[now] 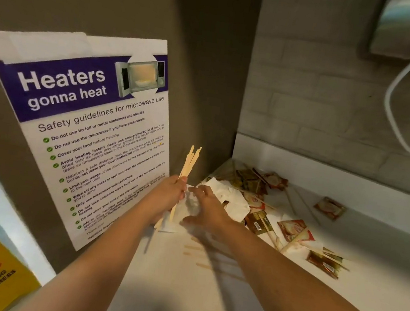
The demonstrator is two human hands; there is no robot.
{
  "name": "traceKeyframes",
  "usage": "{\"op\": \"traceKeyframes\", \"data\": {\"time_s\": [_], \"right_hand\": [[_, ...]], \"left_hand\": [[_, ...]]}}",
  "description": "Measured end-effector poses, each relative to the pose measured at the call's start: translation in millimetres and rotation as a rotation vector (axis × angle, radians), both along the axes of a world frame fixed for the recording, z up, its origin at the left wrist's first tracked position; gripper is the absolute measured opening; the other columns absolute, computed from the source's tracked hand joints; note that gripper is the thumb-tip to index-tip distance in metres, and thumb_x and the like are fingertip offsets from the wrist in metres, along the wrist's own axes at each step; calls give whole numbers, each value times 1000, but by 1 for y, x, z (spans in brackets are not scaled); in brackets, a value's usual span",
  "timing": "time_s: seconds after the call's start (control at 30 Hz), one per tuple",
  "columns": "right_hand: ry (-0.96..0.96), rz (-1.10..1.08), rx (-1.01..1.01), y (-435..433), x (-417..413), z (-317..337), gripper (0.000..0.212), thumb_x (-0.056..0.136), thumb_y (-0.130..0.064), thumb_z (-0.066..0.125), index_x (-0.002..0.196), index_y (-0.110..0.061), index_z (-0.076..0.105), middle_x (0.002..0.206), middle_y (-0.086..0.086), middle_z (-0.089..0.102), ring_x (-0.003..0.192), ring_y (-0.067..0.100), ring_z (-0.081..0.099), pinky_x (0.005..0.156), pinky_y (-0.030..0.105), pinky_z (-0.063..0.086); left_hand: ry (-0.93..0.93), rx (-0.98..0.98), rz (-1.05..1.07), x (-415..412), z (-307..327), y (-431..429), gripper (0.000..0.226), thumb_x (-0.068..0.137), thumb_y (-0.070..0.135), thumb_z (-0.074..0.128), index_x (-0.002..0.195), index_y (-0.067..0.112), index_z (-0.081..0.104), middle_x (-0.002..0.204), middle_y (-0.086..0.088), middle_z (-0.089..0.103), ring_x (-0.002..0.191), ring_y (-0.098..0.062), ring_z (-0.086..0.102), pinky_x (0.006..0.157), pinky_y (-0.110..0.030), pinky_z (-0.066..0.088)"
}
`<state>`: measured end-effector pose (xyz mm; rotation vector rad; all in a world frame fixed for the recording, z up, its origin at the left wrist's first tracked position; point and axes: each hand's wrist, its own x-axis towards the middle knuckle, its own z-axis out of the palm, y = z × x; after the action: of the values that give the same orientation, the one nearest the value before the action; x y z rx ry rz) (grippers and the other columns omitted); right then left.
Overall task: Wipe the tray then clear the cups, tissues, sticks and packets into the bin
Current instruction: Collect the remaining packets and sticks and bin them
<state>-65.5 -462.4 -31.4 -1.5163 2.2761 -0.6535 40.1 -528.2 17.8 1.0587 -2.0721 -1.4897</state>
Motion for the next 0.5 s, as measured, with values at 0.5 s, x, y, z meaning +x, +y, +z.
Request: {"op": "traceKeyframes", "data": {"time_s": [0.5], "right_hand": [[-270, -30, -201, -18, -2, -6, 26, 93, -14, 54, 115, -2, 62, 113, 17, 64, 101, 28, 60, 78, 25, 46]], "left_hand": [[122, 6, 46, -9, -11, -9, 36, 102, 24, 31, 69, 16, 43, 58, 0, 37, 51, -12, 31, 50, -26, 26]]}}
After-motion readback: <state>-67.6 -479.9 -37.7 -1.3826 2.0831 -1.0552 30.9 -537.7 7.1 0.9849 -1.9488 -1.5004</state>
